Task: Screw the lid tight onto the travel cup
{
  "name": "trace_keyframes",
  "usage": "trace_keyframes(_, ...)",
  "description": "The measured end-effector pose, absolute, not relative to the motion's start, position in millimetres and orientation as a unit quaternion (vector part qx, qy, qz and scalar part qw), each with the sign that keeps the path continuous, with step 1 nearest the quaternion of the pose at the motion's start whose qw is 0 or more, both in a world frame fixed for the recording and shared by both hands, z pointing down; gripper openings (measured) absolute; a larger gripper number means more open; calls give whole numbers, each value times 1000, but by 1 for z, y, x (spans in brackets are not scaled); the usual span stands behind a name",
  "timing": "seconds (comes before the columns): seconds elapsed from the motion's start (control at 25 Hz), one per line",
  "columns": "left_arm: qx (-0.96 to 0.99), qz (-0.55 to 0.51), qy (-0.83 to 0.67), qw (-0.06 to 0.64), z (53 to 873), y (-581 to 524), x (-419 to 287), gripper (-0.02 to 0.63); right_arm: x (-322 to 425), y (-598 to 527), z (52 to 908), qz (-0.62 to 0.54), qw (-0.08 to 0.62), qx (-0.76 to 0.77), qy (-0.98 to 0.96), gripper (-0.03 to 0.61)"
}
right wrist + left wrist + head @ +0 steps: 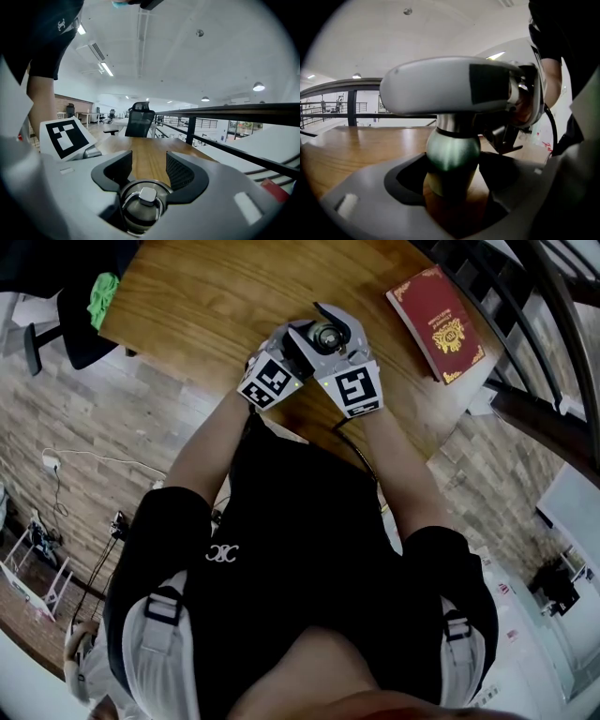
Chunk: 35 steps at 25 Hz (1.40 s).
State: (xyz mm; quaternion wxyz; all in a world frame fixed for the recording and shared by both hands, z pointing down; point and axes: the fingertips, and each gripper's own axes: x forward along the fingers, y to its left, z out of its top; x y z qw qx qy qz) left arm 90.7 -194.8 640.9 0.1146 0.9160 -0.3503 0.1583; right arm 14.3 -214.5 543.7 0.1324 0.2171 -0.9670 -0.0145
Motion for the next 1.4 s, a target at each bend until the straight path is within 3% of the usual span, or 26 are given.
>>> trace_keyframes(0.24,917,158,-349,115,641,-195,90,399,13,-210,545,-13,136,187,-973,232)
trace_keyframes(0.52,923,164,-330,114,644,-194,92,399,21,-192,553,12,191,34,-981,261)
trace_keyframes(0.84,931,170,-304,106,643,-193,92,399,41,-156,574,-92,374,-238,-891,270)
trace_keyframes(0.96,934,173,-294,106,643,-191,92,399,44,-151,581,-98,408,-299,-857,272)
trace_keyframes(1.16,936,164,-291,111,643,-194,92,399,43,-152,580,-96,412,-330,-844,272)
trace_keyframes(1.4,936,163,-294,101,644,-193,93,399,35,-157,572,-72,336,-234,-909,272)
